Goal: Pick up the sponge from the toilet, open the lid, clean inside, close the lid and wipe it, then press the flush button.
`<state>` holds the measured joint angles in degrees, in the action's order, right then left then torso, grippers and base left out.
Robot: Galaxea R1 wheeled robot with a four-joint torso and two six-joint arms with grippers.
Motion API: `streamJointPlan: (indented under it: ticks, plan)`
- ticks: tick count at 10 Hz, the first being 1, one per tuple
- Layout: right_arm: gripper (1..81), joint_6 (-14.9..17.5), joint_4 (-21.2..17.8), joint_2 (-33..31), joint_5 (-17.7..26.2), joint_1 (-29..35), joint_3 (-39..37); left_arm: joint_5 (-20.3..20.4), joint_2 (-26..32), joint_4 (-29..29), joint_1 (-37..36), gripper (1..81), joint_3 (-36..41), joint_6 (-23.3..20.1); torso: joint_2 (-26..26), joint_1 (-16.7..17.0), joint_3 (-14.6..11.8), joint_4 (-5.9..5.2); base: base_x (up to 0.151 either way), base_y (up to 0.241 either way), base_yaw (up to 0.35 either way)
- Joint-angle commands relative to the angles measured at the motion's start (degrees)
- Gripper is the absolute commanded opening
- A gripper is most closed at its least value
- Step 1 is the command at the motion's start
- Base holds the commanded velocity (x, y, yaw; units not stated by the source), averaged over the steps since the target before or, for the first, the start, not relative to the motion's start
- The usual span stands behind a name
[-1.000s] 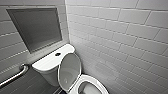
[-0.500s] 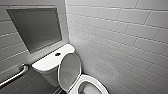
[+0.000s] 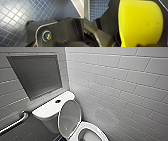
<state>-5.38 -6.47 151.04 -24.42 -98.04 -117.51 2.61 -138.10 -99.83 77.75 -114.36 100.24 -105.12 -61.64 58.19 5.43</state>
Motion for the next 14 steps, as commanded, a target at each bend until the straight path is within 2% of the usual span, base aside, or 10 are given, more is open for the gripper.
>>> streamJointPlan:
  ticks: [1,5,6,7,8,9,11,12,13,14]
  plan:
    - [1.0,0.3,1.8,-0.7,3.6,0.2,0.4,-6.2,-3.4,-6.3,4.1,81.1,0.9,-1.2,0.0,0.0,0.0,0.00,0.000,0.000,0.000]
    - [1.0,0.3,2.0,1.3,3.7,0.6,-1.8,-4.5,-6.8,-6.1,6.9,81.1,-3.1,-1.2,0.0,0.0,0.0,0.00,0.000,0.000,0.000]
    - [1.0,0.2,2.0,1.7,3.7,0.5,-2.7,-5.2,-7.0,-3.7,7.1,81.1,-2.8,-2.2,0.0,0.0,0.0,0.00,0.000,0.000,0.000]
    - [1.0,0.2,1.9,2.3,3.7,0.5,-3.6,-6.9,-7.1,0.3,7.2,81.1,-2.1,-7.9,0.0,0.0,0.0,0.00,0.000,0.000,0.000]
    - [1.0,0.2,1.9,2.8,3.7,0.6,-4.6,-13.1,-7.8,12.2,7.1,81.1,-0.7,-20.0,0.0,0.0,0.0,0.00,0.000,0.000,0.000]
    - [1.0,0.2,2.0,3.2,3.7,0.7,-5.4,-15.6,-8.2,27.8,6.4,81.1,1.2,-38.0,0.0,0.0,0.0,0.00,0.000,0.000,0.000]
    - [1.0,0.2,2.0,3.6,3.7,0.7,-6.0,-15.3,-7.4,65.2,3.9,81.1,1.6,-73.8,0.0,0.0,0.0,0.00,0.000,0.000,0.000]
    - [1.0,0.3,2.0,3.6,3.7,0.7,-6.1,-13.5,-7.4,78.1,3.3,81.1,0.7,-87.0,0.0,0.0,0.0,-0.02,0.000,0.000,0.000]
    - [1.0,0.2,2.0,3.6,3.7,0.7,-6.1,-11.9,-8.0,82.7,3.3,81.1,-0.5,-90.8,0.0,0.0,0.0,0.00,0.000,0.000,0.000]
    - [1.0,0.3,2.0,3.7,3.7,0.7,-6.2,-11.7,-8.3,83.7,3.3,81.1,-1.3,-90.8,0.0,0.0,0.0,0.00,0.000,0.000,0.000]
